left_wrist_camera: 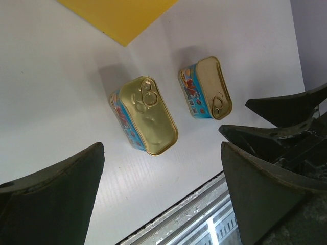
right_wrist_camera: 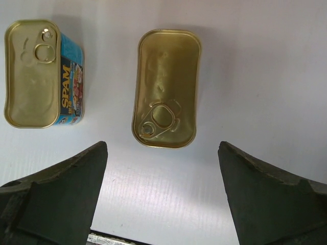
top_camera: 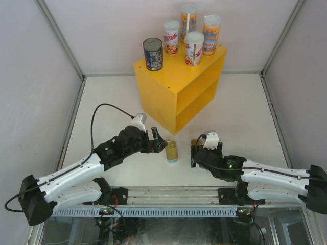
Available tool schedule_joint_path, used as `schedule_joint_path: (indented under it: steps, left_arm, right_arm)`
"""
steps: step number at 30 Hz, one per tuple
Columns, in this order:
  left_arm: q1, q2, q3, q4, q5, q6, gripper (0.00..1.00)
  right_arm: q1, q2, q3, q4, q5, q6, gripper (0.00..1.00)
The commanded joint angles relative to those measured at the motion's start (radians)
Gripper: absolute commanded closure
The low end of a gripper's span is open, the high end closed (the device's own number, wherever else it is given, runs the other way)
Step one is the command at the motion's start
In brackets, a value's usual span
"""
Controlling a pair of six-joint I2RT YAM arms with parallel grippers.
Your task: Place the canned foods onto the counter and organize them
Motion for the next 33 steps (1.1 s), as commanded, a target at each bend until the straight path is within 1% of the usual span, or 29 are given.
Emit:
schedule_joint_path:
  steps: [1, 13, 23, 28, 30, 32, 33]
  left_arm:
    - [-0.005, -0.025, -0.020, 0.038, 0.019, -0.019, 0.02]
    - [-0.005, -0.053, -0.041, 0.023, 0.015, -0.033, 0.02]
    - [-0.005, -0.077, -0.058, 0.015, 0.002, -0.041, 0.02]
    - [-0.004, -0.074, -0.061, 0.017, 0.003, -0.043, 0.02]
    - [-0.005, -0.076, -0.063, 0.017, 0.003, -0.043, 0.02]
    - [-0.005, -0.078, -0.066, 0.018, 0.003, -0.043, 0.02]
    - [-0.005, -0.081, -0.067, 0.019, 0.002, -0.043, 0.02]
  right_arm:
    - [-0.007, 0.025, -0.022, 0.107, -0.017, 0.017, 0.12]
    - [-0.050, 0.114, -0.053, 0.227, -0.041, -0.026, 0.14]
    - [-0.094, 0.147, -0.066, 0.293, -0.066, -0.067, 0.22]
    - [-0.114, 0.170, -0.065, 0.317, -0.084, -0.081, 0.27]
    - [-0.121, 0.175, -0.066, 0.319, -0.093, -0.083, 0.30]
    - [-0.127, 0.180, -0.065, 0.319, -0.101, -0.084, 0.37]
    - [-0.128, 0.181, -0.065, 0.317, -0.103, -0.083, 0.37]
